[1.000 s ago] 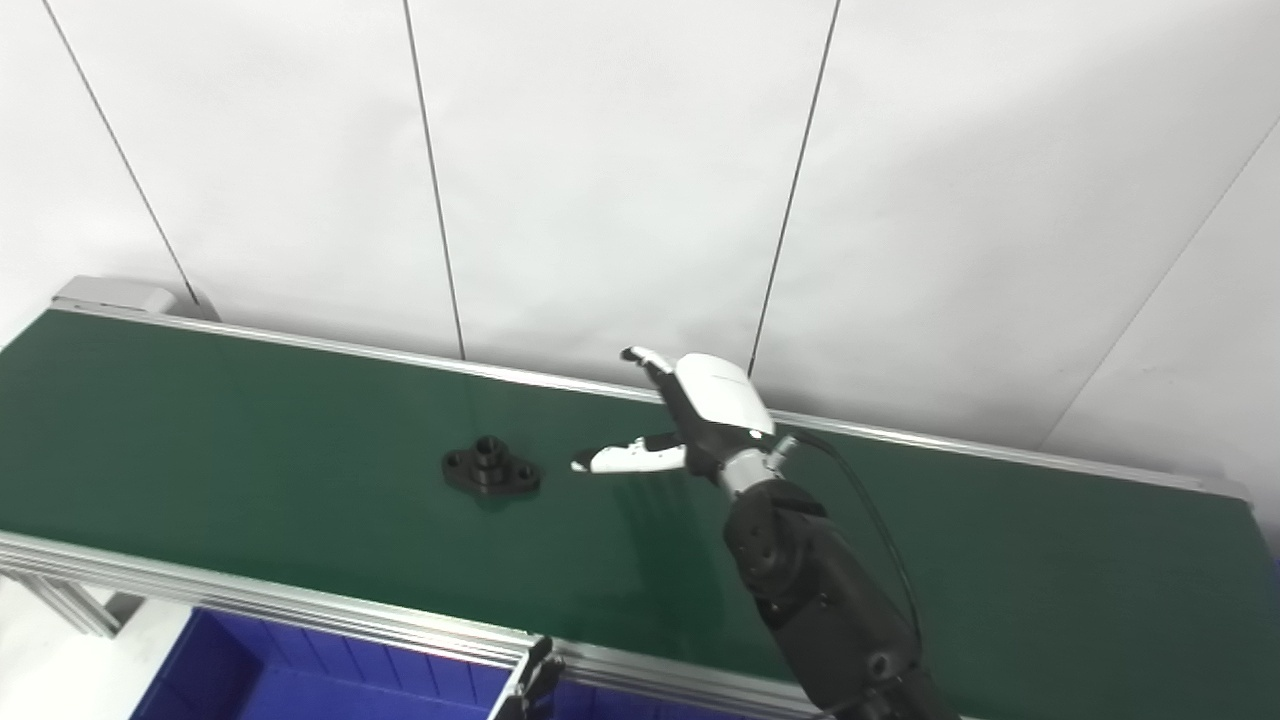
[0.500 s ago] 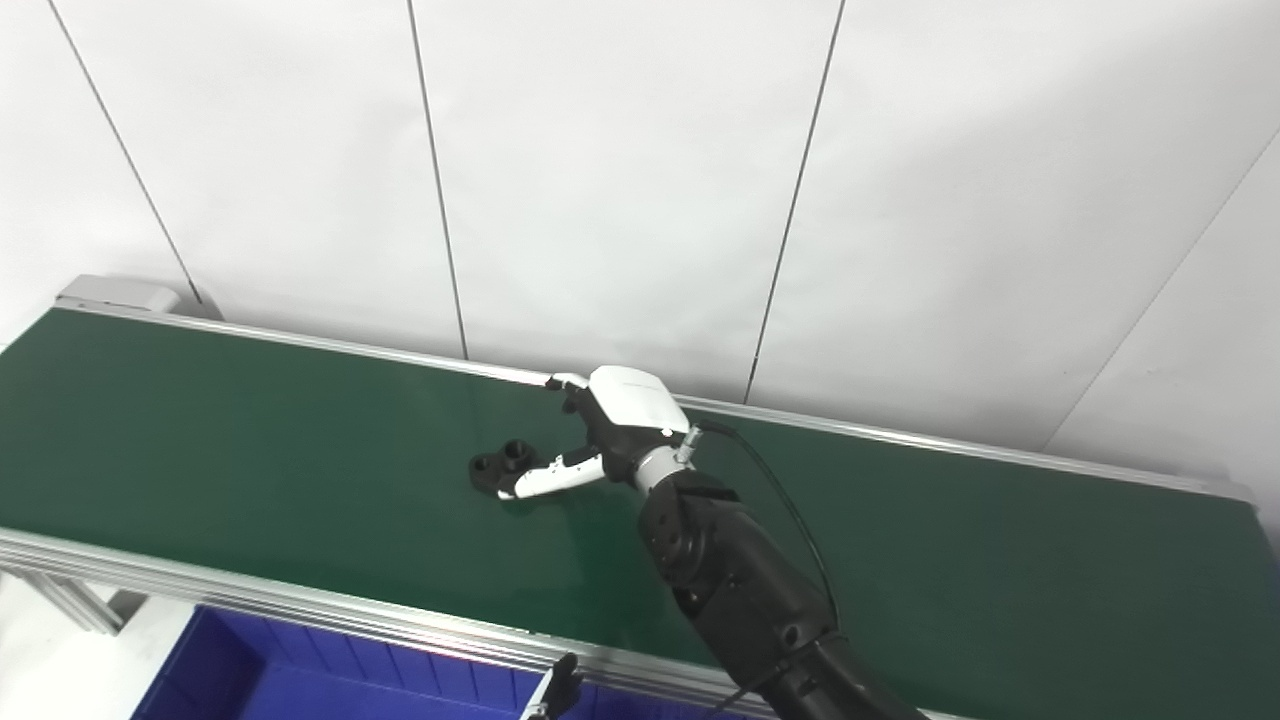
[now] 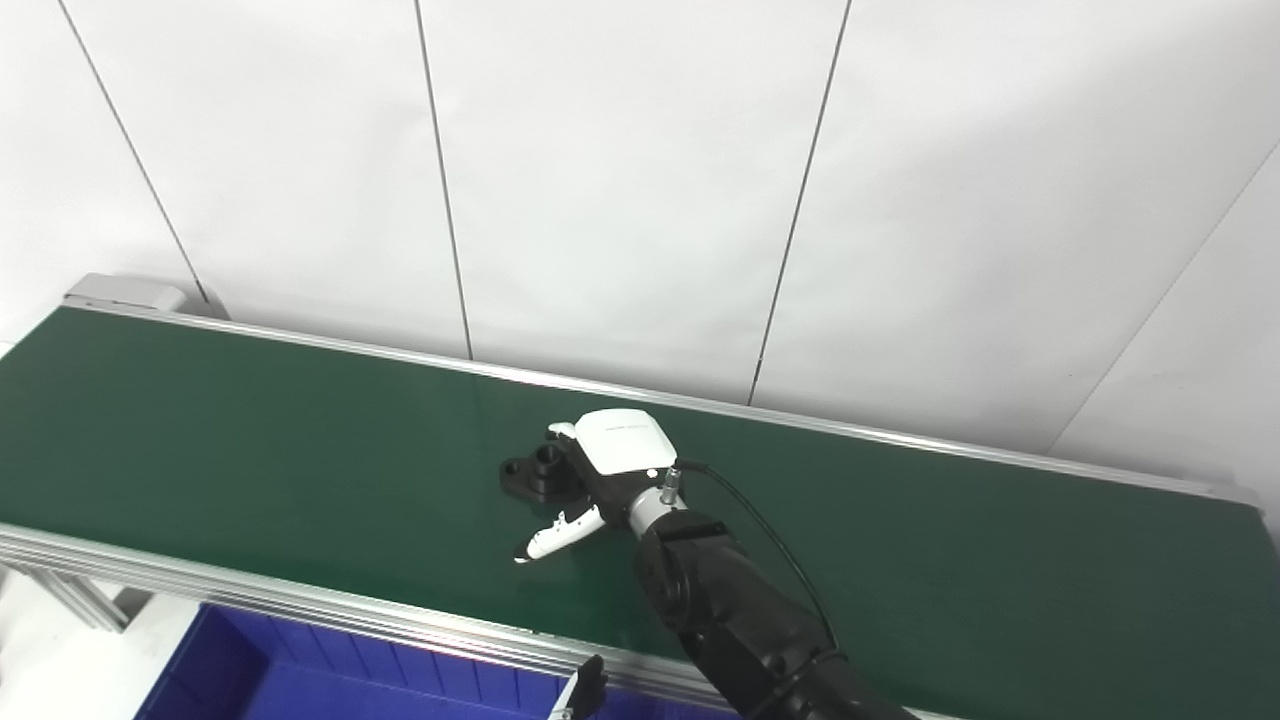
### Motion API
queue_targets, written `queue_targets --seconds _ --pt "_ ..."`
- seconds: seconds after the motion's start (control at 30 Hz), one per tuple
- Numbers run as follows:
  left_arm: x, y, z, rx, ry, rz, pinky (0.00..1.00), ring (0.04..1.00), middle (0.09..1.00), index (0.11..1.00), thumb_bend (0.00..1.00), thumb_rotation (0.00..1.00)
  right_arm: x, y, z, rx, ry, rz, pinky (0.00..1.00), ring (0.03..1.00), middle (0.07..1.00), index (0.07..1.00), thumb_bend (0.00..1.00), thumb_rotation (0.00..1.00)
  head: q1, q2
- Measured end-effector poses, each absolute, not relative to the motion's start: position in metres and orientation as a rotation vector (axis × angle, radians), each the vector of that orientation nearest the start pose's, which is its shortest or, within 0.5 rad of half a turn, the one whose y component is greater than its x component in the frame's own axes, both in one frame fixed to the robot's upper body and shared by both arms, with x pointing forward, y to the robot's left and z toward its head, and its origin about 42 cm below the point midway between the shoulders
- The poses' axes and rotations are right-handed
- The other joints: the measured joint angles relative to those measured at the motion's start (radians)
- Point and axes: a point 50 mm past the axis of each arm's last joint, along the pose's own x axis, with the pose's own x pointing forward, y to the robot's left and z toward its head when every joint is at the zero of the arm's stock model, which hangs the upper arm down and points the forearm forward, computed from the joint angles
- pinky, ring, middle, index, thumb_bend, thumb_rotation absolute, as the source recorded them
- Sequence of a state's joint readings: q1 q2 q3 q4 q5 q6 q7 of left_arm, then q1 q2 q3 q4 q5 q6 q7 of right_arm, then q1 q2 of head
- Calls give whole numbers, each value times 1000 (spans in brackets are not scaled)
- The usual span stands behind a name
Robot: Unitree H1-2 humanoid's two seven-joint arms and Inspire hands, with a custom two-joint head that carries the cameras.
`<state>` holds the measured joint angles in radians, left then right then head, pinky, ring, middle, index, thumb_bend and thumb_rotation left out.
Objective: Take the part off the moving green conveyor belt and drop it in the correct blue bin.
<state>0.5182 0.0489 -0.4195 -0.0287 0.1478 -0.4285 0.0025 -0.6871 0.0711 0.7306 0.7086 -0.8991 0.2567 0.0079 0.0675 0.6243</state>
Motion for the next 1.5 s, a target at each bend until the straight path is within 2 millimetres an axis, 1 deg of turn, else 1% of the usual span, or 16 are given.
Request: queue_targets --seconds 0.13,0.27,0.3,0.37,0.4,0.47,0.5,0.53,0.57,0.63,0.9,1.03,1.1,1.17,1.43,1.5 --pt "78 130 41 15 34 -326 867 964 993 1000 958 922 418 -3 115 -1410 -155 565 450 598 771 865 1000 612 0 -3" --pt "77 130 41 22 35 -316 857 952 982 1000 966 930 422 -10 114 -1426 -159 558 451 624 792 862 995 626 5 -8" --pt "77 130 41 23 35 -314 860 952 983 1000 974 937 423 -13 114 -1432 -158 556 431 607 775 848 959 617 5 -8" --pt "77 130 41 27 35 -315 857 950 982 1000 979 946 424 -17 114 -1442 -161 550 399 569 735 822 898 609 8 -15" --pt "76 130 41 33 35 -318 859 951 981 1000 986 935 425 -18 114 -1443 -161 548 317 438 599 777 796 611 12 -17" --pt "75 130 41 38 36 -320 861 951 980 1000 989 929 425 -19 111 -1459 -174 541 274 371 529 755 745 612 12 -17" --pt "75 130 41 38 37 -320 858 950 978 1000 991 928 425 -20 110 -1465 -181 533 227 308 443 670 682 569 21 -14" --pt "75 130 40 38 38 -319 852 947 975 1000 988 926 426 -21 109 -1482 -195 521 171 239 348 557 579 327 25 -11" --pt "74 130 40 38 39 -319 848 945 974 1000 981 925 426 -20 109 -1505 -209 518 125 190 286 518 550 227 25 -11" --pt "73 130 40 37 42 -318 840 943 975 1000 978 920 426 -19 107 -1562 -236 521 52 121 204 483 527 140 20 -3" --pt "71 129 44 30 38 -308 861 945 973 1000 1000 923 417 1 113 -1570 -270 471 71 150 241 477 519 117 12 8" --pt "69 127 44 23 43 -301 864 942 970 1000 1000 928 417 -2 112 -1579 -268 464 107 189 280 478 517 117 12 14" --pt "69 128 44 24 44 -298 867 945 968 1000 999 919 417 -4 111 -1579 -267 462 129 214 376 504 522 19 8 17" --pt "69 129 44 25 43 -294 868 948 968 1000 993 917 416 -5 111 -1577 -267 461 116 195 451 484 531 3 8 18" --pt "70 131 45 8 43 -288 891 965 978 1000 990 887 414 -17 109 -1538 -235 448 112 190 469 477 533 0 -9 26" --pt "70 131 45 5 42 -288 897 968 978 1000 986 879 412 -20 109 -1530 -231 449 122 203 420 492 527 0 -11 26"
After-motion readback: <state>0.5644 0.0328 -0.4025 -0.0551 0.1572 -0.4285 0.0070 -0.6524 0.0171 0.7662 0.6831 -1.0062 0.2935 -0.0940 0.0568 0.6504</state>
